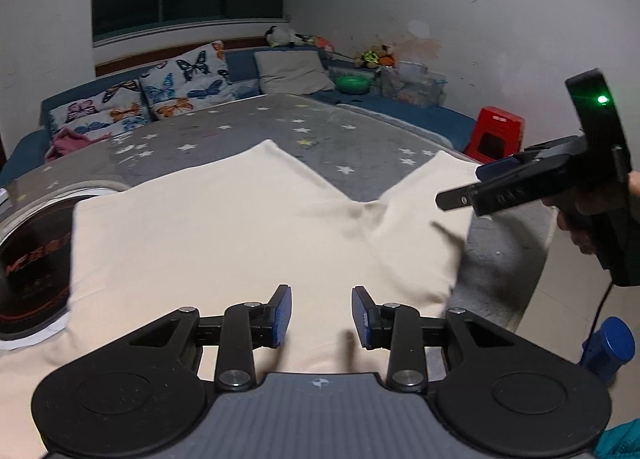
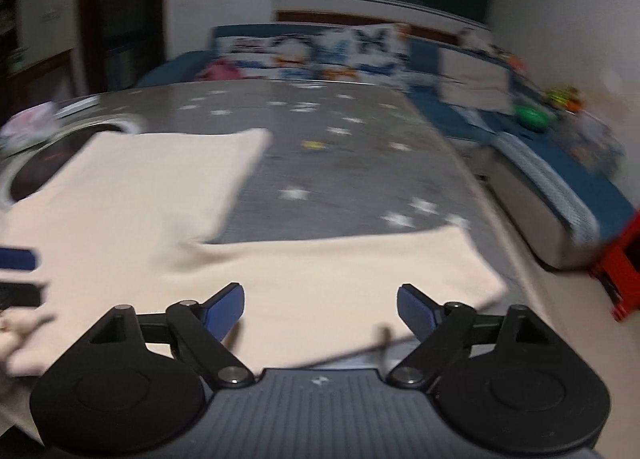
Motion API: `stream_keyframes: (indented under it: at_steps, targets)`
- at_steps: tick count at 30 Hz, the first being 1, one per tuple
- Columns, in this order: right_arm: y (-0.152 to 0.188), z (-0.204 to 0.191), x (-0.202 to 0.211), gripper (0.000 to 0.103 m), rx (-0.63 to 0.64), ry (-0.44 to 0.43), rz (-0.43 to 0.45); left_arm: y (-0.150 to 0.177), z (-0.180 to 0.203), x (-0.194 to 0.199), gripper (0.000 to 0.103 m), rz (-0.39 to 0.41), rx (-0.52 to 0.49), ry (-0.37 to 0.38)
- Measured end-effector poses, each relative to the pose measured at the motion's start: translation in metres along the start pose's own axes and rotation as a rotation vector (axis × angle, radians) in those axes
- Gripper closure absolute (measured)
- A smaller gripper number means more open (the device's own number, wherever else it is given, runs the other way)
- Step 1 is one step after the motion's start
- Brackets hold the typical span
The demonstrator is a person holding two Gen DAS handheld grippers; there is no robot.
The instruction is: Fold clothes
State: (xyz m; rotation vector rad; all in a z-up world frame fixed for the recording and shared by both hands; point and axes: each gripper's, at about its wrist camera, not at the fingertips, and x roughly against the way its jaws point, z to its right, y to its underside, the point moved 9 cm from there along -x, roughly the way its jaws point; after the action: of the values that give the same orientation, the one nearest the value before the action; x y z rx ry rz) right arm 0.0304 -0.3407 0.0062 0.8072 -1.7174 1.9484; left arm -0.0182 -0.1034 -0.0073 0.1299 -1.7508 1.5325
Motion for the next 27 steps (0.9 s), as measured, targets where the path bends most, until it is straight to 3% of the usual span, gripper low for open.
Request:
stream_keyframes:
  at_steps: [9,17,20,24,27]
  targets:
    - [0.009,0.082,-0.018,0.044,-0.191,0.146,-0.011,0.003,0.018,-0.015,0.066,-0.030,-0.032,0.029]
    - [0.009,0.105,-0.038,0.046,-0.270,0.158,0.000,0.000,0.022,-0.023,0.064,-0.043,-0.028,0.026]
    - [0.008,0.103,-0.038,0.061,-0.271,0.147,0.015,0.000,0.023,-0.025,0.063,-0.046,-0.029,0.022]
    - [0.005,0.103,-0.036,0.093,-0.295,0.128,0.021,-0.002,0.022,-0.028,0.063,-0.047,-0.027,0.012]
    - [0.004,0.105,-0.030,0.095,-0.329,0.109,0.034,-0.001,0.021,-0.030,0.063,-0.051,-0.024,0.007]
